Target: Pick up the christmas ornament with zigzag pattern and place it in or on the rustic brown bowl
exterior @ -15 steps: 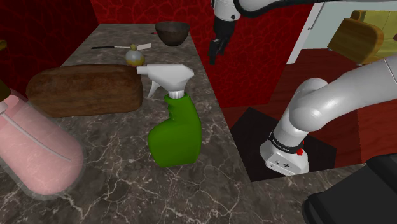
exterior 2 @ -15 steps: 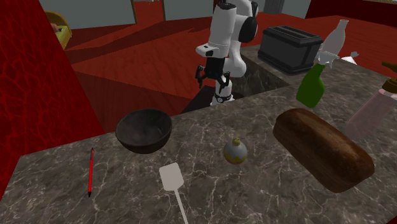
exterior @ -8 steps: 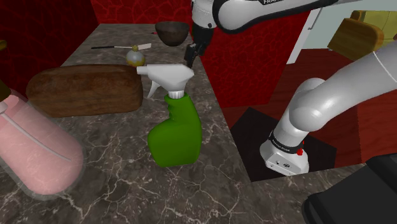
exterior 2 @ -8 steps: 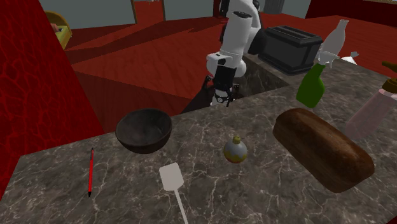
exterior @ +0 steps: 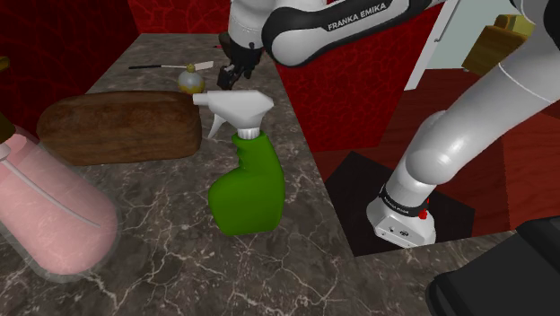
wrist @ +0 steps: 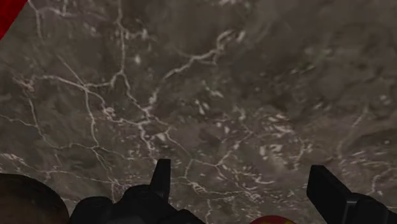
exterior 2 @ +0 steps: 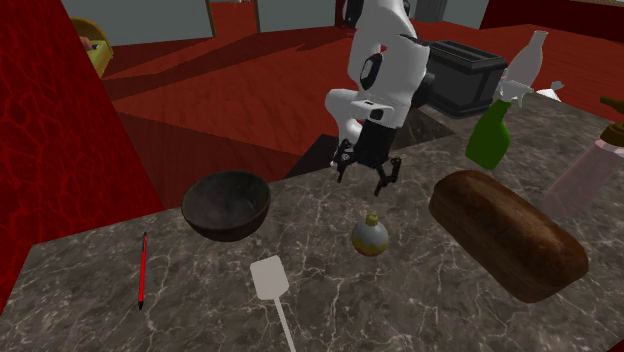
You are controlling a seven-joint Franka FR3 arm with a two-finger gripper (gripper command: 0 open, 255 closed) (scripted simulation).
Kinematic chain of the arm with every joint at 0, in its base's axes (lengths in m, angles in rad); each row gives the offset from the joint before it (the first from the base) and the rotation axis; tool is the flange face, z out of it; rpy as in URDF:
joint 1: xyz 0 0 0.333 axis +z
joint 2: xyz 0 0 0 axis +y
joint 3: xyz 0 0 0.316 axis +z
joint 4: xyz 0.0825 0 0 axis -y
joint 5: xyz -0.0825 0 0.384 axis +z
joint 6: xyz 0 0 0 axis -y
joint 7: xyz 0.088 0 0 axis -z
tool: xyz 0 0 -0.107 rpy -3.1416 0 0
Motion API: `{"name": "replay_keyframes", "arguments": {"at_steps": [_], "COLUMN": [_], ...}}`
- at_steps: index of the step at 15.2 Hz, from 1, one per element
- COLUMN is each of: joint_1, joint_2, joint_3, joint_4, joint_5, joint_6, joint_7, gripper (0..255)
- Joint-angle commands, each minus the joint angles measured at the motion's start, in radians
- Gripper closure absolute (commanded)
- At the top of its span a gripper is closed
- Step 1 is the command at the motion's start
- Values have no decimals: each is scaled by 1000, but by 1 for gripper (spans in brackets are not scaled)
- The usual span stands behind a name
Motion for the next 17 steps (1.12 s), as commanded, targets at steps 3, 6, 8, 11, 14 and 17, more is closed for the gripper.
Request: {"name": "replay_keyframes", "arguments": {"at_steps": [3,6,8,11,14,17], "joint_1": [-37,-53,-51,-53,-55,-55], "joint_2": [116,215,281,316,353,372], "joint_3": [74,126,151,145,140,136], "joint_4": [100,195,262,268,277,283], "joint_5": [-140,-276,-370,-405,-441,-460], "joint_6": [59,72,67,86,104,113], "joint_7": [135,253,328,349,370,382], "gripper": [0,0,0,0,0,0]}}
